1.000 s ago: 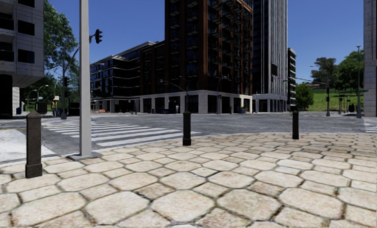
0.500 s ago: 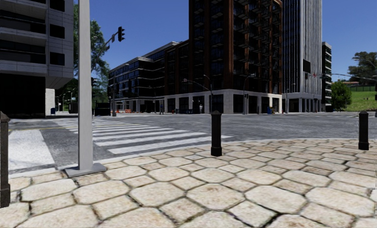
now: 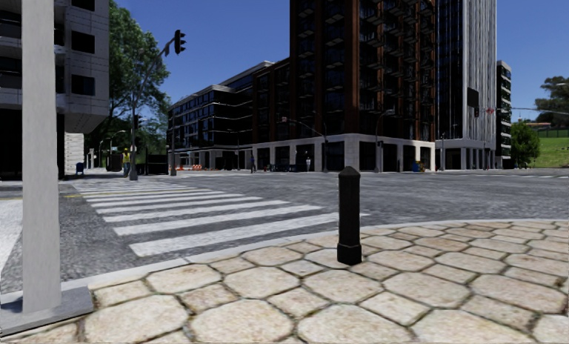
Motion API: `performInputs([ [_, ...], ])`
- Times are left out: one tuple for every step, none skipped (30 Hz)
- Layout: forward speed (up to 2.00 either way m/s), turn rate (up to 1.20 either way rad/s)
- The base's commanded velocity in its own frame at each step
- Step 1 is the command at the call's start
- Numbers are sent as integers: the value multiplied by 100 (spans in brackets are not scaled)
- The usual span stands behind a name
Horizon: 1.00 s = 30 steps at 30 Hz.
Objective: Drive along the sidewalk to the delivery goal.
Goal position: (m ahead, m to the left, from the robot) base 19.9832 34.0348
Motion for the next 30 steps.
performInputs([
  [188, 25],
  [188, 27],
  [188, 35],
  [188, 38],
  [188, 38],
  [188, 39],
  [188, 40],
  [188, 40],
  [188, 40],
  [188, 40],
  [188, 40],
  [188, 40],
  [188, 40],
  [188, 40],
  [188, 40],
  [188, 40],
  [188, 40],
  [188, 40],
  [188, 40],
  [188, 42],
  [188, 42],
  [188, 43],
  [188, 49],
  [188, 51],
  [188, 51],
  [188, 51],
  [188, 52],
  [188, 52],
  [188, 52],
  [188, 52],
])
